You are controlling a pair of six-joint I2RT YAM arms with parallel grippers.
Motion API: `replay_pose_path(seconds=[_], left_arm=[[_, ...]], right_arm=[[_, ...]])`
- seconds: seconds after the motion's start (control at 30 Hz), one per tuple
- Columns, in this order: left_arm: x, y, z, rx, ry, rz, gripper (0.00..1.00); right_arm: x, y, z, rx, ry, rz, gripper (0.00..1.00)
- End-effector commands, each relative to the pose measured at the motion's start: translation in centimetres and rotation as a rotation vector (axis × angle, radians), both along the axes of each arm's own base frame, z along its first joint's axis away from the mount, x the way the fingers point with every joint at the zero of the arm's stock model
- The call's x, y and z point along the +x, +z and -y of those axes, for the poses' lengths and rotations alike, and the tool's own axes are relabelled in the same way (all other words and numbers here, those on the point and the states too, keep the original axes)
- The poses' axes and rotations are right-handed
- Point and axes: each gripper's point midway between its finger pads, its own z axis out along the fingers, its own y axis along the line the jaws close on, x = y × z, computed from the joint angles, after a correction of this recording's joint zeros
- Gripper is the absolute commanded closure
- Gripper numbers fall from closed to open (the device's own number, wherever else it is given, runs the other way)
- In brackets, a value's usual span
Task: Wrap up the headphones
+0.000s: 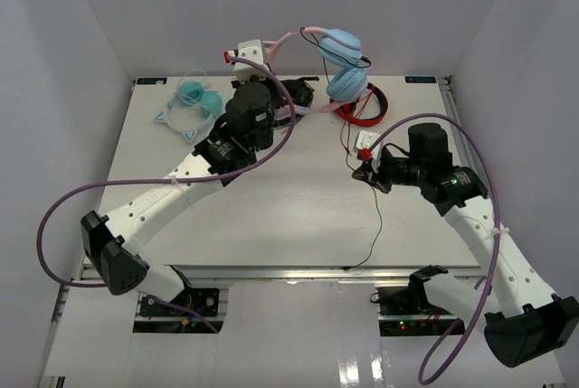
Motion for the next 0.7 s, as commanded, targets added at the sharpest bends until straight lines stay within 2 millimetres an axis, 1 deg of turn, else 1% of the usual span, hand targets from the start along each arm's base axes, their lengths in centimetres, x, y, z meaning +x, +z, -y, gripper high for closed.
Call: replay_pose_path(seconds=[0.0, 0.1, 0.17, 0.2, 0.33, 0.5, 0.57, 0.6, 0.67], left_arm=[[1.2, -1.0, 0.4, -0.076, 0.004, -0.009, 1.0], [2.2, -2.2, 1.7, -0.069, -0.013, -0.031, 1.0], [2.9, -4.4, 3.0, -0.012, -0.04, -0.083, 1.0], [3.1, -4.5, 3.4, -0.004, -0.048, -0.089, 1.0], [3.7, -7.4, 4.5, 0.057, -0.078, -0.145, 1.0], [3.5, -10.4, 6.1, 0.103, -0.161, -0.2, 1.0], [3.0, -11.8, 7.2, 0.126, -0.226, -0.23, 1.0], [2.7, -12.5, 7.5, 0.136, -0.254, -0.245, 1.0], [1.9, -13.3, 8.4, 0.143, -0.325, -0.259, 1.0]], right_arm=[[0.3, 1.5, 1.0, -0.083, 0.01, 0.069, 0.92], [1.2, 1.8, 1.6, -0.138, -0.006, 0.105, 0.92], [1.8, 2.6, 2.0, -0.173, -0.013, 0.157, 0.92], [2.2, 2.7, 2.6, -0.203, -0.035, 0.173, 0.92], [3.1, 4.5, 4.0, -0.293, -0.054, 0.29, 0.92], [4.4, 5.5, 6.3, -0.455, -0.101, 0.418, 0.92], [5.2, 6.2, 7.4, -0.52, -0.129, 0.479, 0.92], [5.5, 6.7, 7.6, -0.528, -0.144, 0.507, 0.92], [6.0, 7.4, 8.0, -0.54, -0.174, 0.547, 0.92]])
